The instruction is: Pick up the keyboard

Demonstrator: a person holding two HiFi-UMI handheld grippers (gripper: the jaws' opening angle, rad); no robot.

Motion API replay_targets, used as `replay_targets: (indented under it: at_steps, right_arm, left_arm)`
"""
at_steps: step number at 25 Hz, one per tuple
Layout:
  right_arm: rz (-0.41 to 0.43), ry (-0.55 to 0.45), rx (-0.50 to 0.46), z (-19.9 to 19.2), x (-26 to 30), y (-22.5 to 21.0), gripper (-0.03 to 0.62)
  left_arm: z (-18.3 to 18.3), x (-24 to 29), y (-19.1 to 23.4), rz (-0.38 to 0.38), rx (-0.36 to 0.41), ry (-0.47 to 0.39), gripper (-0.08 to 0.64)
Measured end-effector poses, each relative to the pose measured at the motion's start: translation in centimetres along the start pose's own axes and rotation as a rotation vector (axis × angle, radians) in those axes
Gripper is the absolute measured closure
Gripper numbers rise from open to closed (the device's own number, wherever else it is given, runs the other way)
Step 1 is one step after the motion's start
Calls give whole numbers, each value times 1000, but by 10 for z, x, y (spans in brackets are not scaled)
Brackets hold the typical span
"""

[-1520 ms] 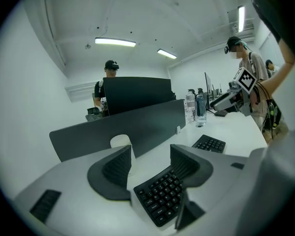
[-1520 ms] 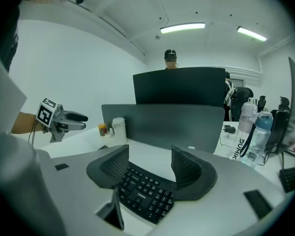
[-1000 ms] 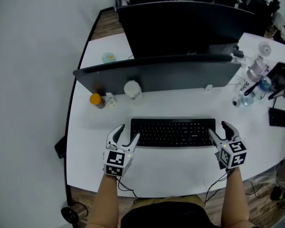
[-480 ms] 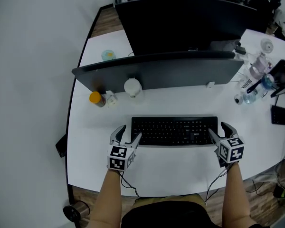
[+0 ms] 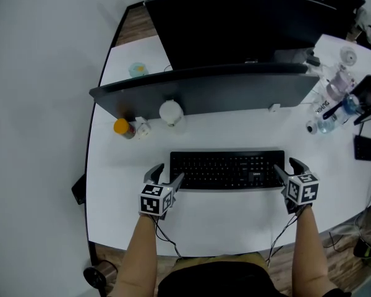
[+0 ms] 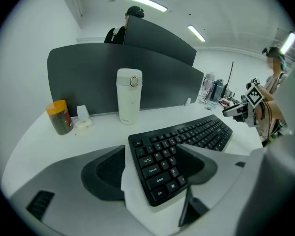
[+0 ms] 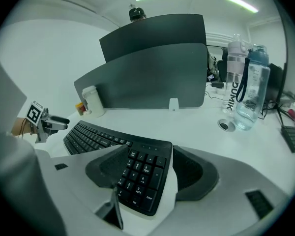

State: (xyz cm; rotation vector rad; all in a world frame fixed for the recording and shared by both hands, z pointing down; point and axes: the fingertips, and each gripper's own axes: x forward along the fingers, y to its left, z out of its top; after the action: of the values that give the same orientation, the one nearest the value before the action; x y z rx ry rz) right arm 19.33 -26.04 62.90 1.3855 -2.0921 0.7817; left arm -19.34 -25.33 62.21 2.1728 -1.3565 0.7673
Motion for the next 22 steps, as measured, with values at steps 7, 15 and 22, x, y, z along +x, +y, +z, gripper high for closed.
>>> replay_targets:
  at_steps: [7,15,22]
  right_arm:
    - [-3,51,27,-9,17,-14,331]
    - [29,111,32,-17,31,-19,323]
    - [75,130,70,-19,38,-17,321]
  left_arm:
    - [-5,14,5,-27,-9,52,224]
    - [-10,27,-1,-101,-69,113,193]
    - [-13,36,-3,-132,-73,156,192]
